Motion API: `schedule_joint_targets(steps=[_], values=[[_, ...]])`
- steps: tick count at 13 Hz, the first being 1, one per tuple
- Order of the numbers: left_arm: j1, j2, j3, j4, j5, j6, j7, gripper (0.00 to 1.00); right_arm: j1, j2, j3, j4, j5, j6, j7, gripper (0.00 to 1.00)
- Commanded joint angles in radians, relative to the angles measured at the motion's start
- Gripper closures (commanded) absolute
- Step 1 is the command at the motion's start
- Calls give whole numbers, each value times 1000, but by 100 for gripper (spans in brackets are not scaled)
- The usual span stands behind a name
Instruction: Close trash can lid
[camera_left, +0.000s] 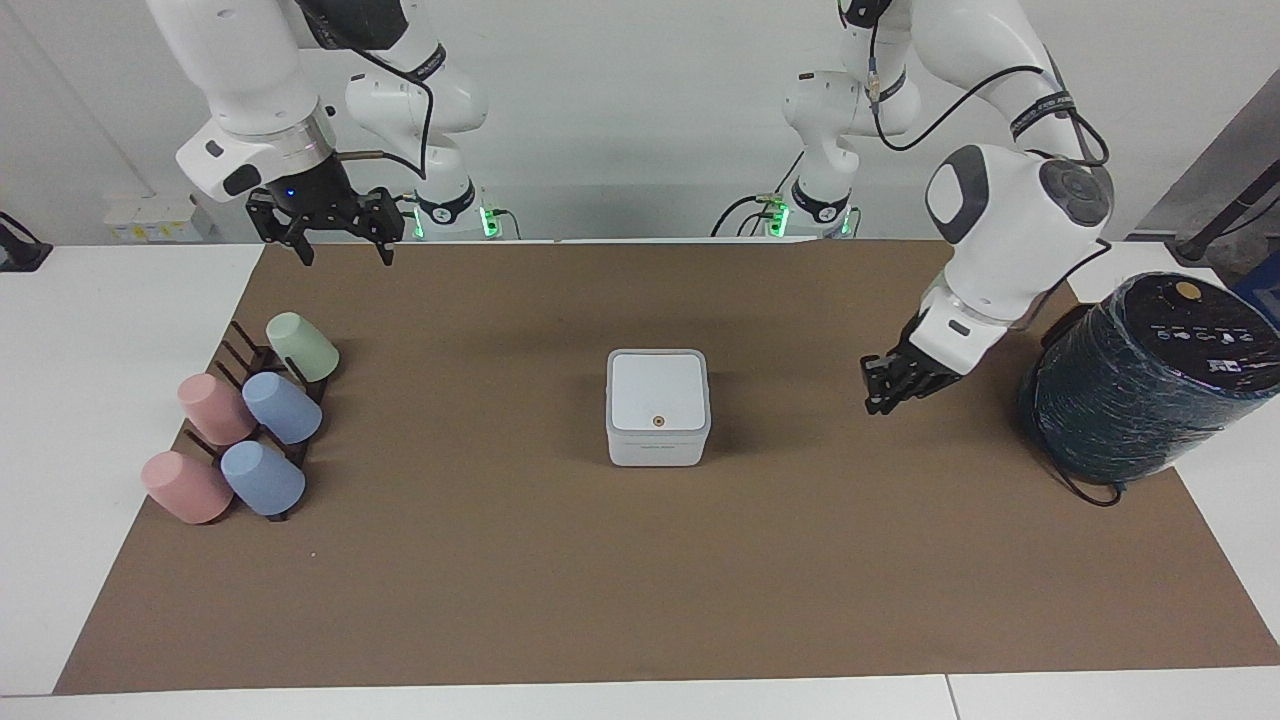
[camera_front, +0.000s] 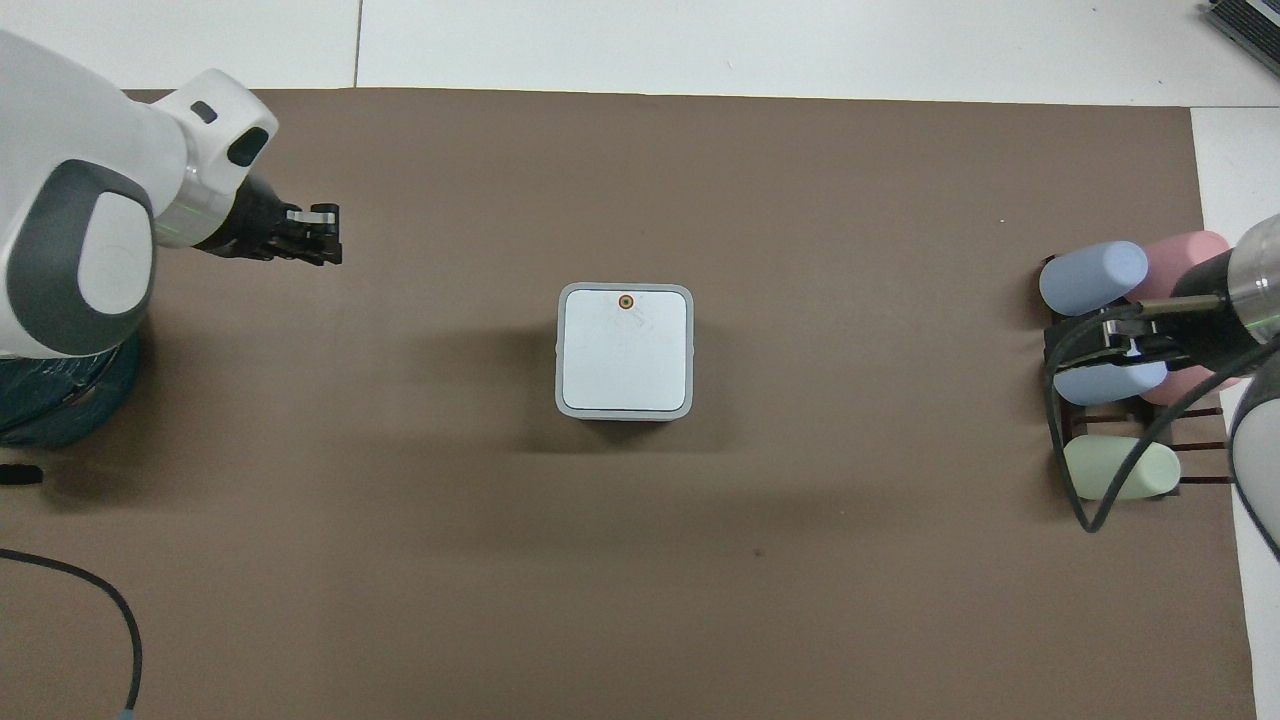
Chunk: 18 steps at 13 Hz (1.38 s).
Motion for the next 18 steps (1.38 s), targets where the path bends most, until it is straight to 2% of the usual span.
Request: schedule_joint_targets(steps=[1,2,3,4,5,7,10,18], values=[[35,-59,-8,4,80,-71,66,73,-13,-8,7,-9,6,1,-25,0],[43,-85,-7,4,80,-77,65,67,-13,-8,7,-9,6,1,-25,0],[55,-105,-7,4,81,-91,65,65,-13,-8,7,-9,6,1,-25,0],[57,-128,-7,4,81,-97,65,47,-13,-8,7,-10,6,1,-25,0],[57,-149,-8,2,81,-99,63,36,-13,-8,7,-9,6,1,-25,0],[52,-182,-10,2,83,-112,65,1,-13,-8,7,-9,6,1,-25,0],[40,-212,-17,1,144,-125,66,0,-13,-8,7,-9,6,1,-25,0],[41,-225,-22,-11,144,-141,63,0,-13,-8,7,-9,6,1,-25,0]])
